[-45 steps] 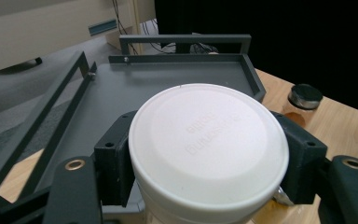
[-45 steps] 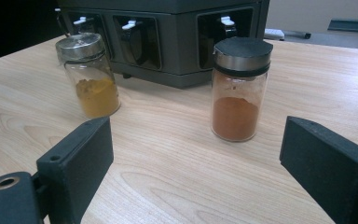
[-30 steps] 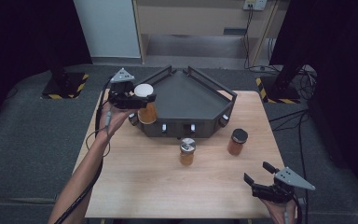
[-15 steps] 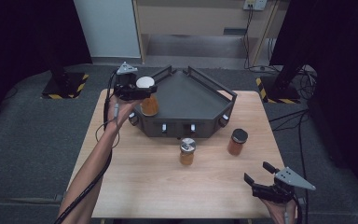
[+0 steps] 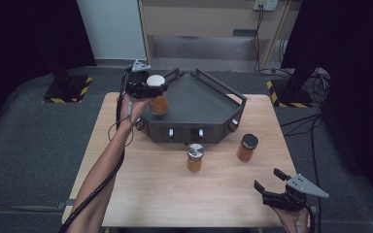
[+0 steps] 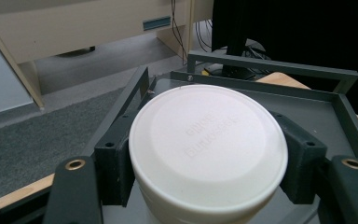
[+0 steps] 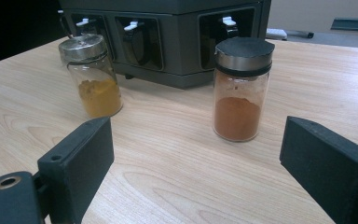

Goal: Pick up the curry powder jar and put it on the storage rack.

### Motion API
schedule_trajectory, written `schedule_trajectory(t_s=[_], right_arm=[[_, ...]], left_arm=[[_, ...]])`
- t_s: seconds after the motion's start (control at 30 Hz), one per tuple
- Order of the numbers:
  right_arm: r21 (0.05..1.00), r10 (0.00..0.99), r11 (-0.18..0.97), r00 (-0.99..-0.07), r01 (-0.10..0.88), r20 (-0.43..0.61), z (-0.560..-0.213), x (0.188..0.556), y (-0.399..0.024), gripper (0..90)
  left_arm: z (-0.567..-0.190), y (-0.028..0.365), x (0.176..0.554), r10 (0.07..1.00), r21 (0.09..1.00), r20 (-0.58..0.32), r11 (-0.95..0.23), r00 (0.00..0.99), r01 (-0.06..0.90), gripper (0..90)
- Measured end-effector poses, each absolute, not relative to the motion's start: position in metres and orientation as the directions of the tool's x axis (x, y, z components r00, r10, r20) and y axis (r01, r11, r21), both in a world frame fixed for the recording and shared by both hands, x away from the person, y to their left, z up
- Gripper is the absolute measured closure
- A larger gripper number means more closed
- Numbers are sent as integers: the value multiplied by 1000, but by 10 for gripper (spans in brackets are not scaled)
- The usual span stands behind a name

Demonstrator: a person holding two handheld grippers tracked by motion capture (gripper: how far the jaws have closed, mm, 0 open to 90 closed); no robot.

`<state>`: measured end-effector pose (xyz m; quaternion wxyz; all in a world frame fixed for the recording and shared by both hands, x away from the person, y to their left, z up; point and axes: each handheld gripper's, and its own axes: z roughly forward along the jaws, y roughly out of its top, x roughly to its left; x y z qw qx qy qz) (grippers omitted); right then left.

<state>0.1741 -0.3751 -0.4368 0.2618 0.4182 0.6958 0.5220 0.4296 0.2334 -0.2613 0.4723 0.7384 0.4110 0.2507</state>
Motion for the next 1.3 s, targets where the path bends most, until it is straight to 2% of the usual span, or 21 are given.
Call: schedule_trajectory(t_s=[0.67, 1.13, 1.3], right_arm=[[944, 854, 102, -514, 313, 78, -436, 174, -375, 97], [944, 853, 104, -516, 312, 76, -436, 174, -375, 96], [945, 854, 104, -515, 310, 75, -436, 174, -375, 96]], left_arm=[[-276, 230, 434, 855, 897, 3, -232, 518, 377, 326], [-282, 233, 435, 855, 908, -25, -198, 519, 370, 321], [-284, 238, 437, 860, 909, -80, -145, 504, 391, 225]])
